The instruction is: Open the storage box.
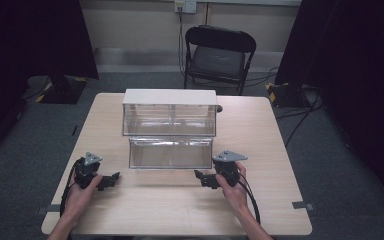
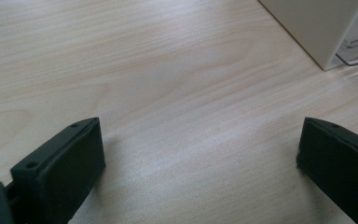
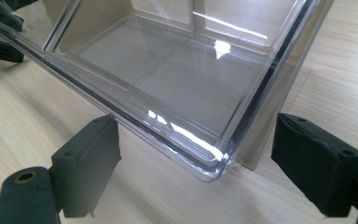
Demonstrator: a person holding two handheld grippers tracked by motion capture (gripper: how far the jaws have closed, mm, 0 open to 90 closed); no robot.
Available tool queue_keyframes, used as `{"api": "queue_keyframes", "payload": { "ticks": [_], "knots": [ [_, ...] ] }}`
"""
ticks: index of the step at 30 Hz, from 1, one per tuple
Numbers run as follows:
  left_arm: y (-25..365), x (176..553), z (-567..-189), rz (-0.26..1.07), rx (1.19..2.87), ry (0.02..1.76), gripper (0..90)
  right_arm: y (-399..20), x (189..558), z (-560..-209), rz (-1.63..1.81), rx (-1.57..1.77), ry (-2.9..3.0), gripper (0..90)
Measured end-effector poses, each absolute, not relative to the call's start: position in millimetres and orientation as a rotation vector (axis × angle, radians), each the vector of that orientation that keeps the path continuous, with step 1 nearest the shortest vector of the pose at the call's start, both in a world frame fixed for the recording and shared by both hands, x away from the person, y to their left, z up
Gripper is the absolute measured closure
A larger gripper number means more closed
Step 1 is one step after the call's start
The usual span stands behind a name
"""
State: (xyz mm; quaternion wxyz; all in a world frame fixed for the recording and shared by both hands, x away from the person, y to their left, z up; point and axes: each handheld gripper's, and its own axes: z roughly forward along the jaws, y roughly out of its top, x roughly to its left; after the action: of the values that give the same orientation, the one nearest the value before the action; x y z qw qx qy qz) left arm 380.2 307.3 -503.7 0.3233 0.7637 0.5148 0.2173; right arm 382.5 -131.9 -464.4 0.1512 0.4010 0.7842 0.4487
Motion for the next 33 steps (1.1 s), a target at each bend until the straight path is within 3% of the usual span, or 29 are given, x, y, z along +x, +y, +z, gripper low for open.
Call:
{"api": "queue_keyframes", "payload": {
  "ticks": [33],
  "knots": [
    [307.3, 380.2, -503.6, 0.569, 2.004, 1.351, 0.3, -137.5, 376.9, -458.9, 1.339, 1.127, 2.232, 15.3]
  ]
}}
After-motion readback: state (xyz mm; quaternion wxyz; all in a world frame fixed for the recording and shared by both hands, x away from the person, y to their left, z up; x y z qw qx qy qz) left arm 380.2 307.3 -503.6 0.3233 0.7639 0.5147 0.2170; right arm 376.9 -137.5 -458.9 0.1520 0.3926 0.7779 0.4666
